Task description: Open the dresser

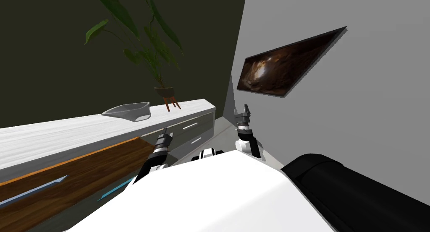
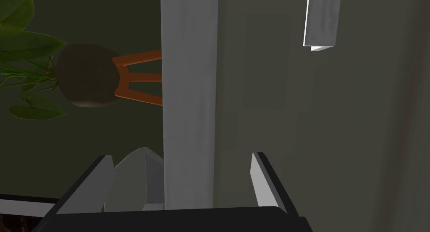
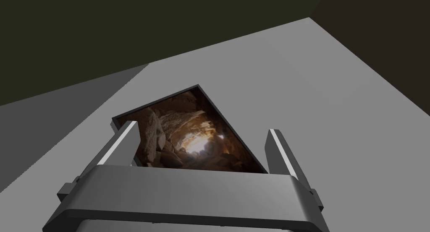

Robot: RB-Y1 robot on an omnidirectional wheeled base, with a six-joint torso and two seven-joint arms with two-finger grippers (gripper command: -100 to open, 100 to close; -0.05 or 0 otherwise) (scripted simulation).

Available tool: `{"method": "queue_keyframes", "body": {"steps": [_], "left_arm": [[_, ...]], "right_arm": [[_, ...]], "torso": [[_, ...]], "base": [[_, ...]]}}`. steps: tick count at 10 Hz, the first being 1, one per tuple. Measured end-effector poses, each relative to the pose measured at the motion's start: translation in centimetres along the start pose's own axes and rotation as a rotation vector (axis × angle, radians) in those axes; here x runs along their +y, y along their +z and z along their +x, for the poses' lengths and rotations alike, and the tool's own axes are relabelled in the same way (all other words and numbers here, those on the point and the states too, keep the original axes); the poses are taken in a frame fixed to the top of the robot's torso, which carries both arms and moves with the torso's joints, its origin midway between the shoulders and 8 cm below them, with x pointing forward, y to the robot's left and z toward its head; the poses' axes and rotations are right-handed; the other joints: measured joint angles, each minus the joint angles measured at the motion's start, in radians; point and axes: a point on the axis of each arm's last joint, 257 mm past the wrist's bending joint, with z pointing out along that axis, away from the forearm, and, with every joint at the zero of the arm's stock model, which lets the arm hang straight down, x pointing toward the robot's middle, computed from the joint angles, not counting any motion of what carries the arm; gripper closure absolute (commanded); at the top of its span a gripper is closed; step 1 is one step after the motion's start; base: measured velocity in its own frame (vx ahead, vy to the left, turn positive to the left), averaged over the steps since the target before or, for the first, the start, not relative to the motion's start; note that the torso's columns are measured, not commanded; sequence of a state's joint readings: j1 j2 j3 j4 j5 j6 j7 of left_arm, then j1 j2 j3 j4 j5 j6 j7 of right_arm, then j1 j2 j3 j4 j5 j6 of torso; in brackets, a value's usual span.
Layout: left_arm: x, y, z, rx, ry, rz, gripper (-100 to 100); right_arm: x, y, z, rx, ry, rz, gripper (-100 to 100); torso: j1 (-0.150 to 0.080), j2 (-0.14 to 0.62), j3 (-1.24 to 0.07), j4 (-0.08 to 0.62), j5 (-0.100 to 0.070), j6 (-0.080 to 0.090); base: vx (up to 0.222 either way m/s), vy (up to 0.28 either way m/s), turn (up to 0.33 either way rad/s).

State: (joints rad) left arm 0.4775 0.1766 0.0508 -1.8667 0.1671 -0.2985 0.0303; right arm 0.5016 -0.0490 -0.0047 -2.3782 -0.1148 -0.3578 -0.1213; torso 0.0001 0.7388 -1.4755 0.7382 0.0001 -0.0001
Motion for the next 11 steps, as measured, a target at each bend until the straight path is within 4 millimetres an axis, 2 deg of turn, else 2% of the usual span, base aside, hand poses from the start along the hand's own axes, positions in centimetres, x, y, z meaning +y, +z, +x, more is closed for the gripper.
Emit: {"method": "queue_keyframes", "body": {"steps": [3,6,9,11], "left_arm": [[4.3,-0.6,-1.5,-0.058,-0.043,-0.092,-100],[7.4,-1.7,-2.0,-0.12,-0.111,-0.165,-100],[9.3,-2.3,-1.4,-0.166,-0.178,-0.204,-100],[9.7,-2.4,-1.1,-0.179,-0.2,-0.213,-100]], "right_arm": [[0.0,0.0,0.0,0.0,0.0,0.0,0],[0.0,0.0,0.0,0.0,0.0,0.0,0],[0.0,0.0,0.0,0.0,0.0,0.0,0],[0.0,0.0,0.0,0.0,0.0,0.0,0]], "torso": [[0.002,-0.003,-0.002,-0.001,0.0,0.0],[0.0,0.002,0.001,0.001,0.0,0.0],[0.003,0.0,0.0,0.0,0.001,0.0],[0.002,0.001,0.0,0.0,0.0,0.0]], "base": [[0.128,-0.147,0.076],[0.076,-0.128,0.055],[0.036,-0.054,0.024],[0.048,0.002,-0.007]]}}
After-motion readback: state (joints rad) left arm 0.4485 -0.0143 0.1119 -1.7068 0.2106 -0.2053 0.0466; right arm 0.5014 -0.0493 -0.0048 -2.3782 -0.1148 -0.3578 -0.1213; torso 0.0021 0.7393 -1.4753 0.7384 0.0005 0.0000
